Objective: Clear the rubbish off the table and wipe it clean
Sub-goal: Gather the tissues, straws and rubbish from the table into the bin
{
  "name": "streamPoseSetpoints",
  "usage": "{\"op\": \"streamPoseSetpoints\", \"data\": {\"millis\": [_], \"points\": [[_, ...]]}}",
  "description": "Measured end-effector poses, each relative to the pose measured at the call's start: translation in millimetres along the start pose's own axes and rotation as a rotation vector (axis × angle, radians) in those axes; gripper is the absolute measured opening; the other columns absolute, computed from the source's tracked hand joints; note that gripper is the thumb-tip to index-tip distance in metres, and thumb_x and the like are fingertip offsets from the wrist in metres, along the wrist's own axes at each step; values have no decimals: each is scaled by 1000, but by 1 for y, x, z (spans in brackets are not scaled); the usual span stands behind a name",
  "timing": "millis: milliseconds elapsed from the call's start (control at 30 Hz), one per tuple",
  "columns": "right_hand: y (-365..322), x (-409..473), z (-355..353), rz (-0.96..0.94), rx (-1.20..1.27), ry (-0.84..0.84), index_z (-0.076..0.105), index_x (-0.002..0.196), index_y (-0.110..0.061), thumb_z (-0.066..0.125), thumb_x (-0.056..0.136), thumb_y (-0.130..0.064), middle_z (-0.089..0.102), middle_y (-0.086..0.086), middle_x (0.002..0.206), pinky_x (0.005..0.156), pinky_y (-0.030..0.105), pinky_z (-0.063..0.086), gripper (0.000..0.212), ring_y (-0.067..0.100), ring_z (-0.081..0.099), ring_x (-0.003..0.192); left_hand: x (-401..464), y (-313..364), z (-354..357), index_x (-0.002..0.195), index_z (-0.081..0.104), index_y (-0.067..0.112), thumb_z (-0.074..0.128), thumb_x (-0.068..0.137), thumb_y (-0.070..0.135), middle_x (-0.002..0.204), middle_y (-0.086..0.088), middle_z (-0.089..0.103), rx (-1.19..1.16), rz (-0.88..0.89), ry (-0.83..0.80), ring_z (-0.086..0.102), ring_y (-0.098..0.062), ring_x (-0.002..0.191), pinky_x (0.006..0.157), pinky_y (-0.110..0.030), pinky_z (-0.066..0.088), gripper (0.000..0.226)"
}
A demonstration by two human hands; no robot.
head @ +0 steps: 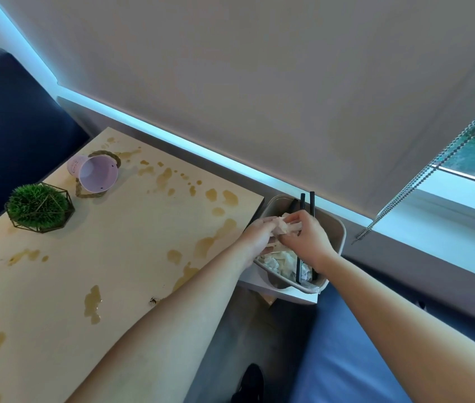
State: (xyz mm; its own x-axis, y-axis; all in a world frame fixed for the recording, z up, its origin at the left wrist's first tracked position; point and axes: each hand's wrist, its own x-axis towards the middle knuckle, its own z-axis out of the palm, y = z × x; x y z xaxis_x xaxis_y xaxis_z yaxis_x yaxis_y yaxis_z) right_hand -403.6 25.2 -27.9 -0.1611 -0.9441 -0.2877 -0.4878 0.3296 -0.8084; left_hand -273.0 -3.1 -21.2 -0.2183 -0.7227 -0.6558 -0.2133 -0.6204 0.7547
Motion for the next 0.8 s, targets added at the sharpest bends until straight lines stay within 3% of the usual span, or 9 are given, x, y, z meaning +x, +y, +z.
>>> {"op": "streamPoseSetpoints", "data": {"millis": [67,167,333,433,467,567,667,733,800], "points": [[8,3,-6,83,-96,49,52,109,-24,67,84,-29,45,-1,115,64,26,46,29,12,54,84,1,-5,2,133,52,28,45,101,36,133,1,55,120,37,45,55,-19,118,104,-40,46,33],[24,5,-14,219,-352,-11,51,117,-21,60,84,-24,44,3,119,75,34,48,35,23,54,99,0,-9,1,131,53,28,45,101,35,135,2,54,195,96,99,52,-19,122,105,-38,43,32],[40,5,-10,232,-463,-133,39,141,-18,50,90,-13,38,7,140,77,36,48,52,30,54,111,-5,-13,-8,122,57,29,46,100,28,126,5,59,243,167,160,56,-15,114,74,-19,43,25],[42,3,-11,166,-580,-178,30,150,-23,46,95,-18,25,5,157,106,44,39,58,33,34,136,-11,-13,-14,123,59,28,48,99,27,124,6,60,251,194,173,57,-15,113,80,-21,43,26],[40,3,-12,140,-648,-183,29,151,-27,46,96,-20,22,3,158,108,45,35,57,32,27,139,-14,-13,-18,122,59,28,48,99,26,122,6,60,255,202,181,57,-14,112,83,-22,43,26],[30,0,-12,126,-755,-139,38,145,-34,48,97,-19,26,5,149,90,41,45,51,31,31,130,-21,-13,-33,114,60,31,48,99,26,117,6,62,259,226,228,59,-14,109,86,-24,46,21],[25,-1,-8,166,-631,-82,52,125,-23,51,93,-6,34,9,128,69,38,54,36,28,56,91,-28,-16,-49,112,61,31,48,98,26,111,5,63,254,224,254,61,-15,104,85,-24,48,20],[28,-1,-4,185,-577,-59,54,115,-14,52,91,-2,41,11,125,69,39,57,27,26,59,78,-31,-19,-59,113,62,31,49,97,25,110,5,63,233,223,268,62,-13,99,84,-26,48,21],[36,-2,1,188,-566,-82,61,118,-10,53,92,-1,52,11,128,76,34,54,28,27,62,91,-32,-24,-65,112,62,31,49,96,25,107,7,64,211,223,280,62,-10,93,78,-24,46,22]]}}
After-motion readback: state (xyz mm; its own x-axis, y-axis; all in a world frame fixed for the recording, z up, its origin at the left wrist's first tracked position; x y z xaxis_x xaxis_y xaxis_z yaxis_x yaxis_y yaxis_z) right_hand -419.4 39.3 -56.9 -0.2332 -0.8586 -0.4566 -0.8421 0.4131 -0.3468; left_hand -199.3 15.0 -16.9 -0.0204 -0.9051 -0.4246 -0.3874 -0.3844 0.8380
